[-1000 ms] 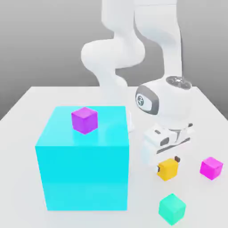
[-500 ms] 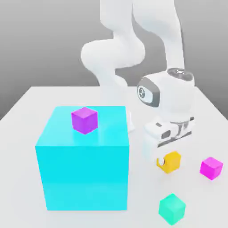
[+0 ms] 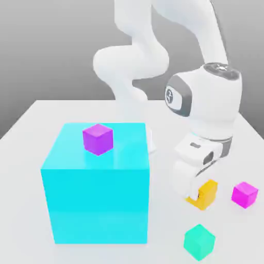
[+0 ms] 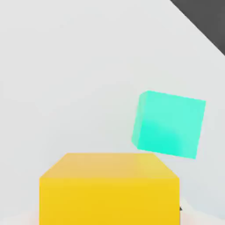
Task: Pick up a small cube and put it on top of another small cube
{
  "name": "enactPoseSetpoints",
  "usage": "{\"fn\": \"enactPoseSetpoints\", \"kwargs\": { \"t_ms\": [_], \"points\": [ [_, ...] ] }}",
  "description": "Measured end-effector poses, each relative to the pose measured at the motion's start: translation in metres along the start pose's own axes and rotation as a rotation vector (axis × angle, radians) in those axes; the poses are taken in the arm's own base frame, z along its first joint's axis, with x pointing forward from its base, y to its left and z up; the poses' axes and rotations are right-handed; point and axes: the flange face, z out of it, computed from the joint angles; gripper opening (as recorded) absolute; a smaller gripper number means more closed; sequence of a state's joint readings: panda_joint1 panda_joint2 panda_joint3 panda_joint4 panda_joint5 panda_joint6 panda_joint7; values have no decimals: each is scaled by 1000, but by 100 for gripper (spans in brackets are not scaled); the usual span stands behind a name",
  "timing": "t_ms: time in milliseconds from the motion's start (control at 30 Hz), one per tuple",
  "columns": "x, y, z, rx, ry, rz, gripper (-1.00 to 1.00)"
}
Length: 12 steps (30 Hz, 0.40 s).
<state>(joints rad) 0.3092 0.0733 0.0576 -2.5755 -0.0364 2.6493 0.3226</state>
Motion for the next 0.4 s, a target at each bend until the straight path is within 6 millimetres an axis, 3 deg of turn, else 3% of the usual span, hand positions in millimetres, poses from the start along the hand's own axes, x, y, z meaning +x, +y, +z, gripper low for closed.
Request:
{"fn": "enactPoseSetpoints", "kwargs": {
  "t_ms": [100,233,267,400],
  "points": [
    [27,7,-9,9,-4,-81,-100],
    [36,7,31,13,-5,-108,-100],
    [35,7,44,13,-5,-109,100],
    [35,7,44,13,-5,-109,100]
  ]
}}
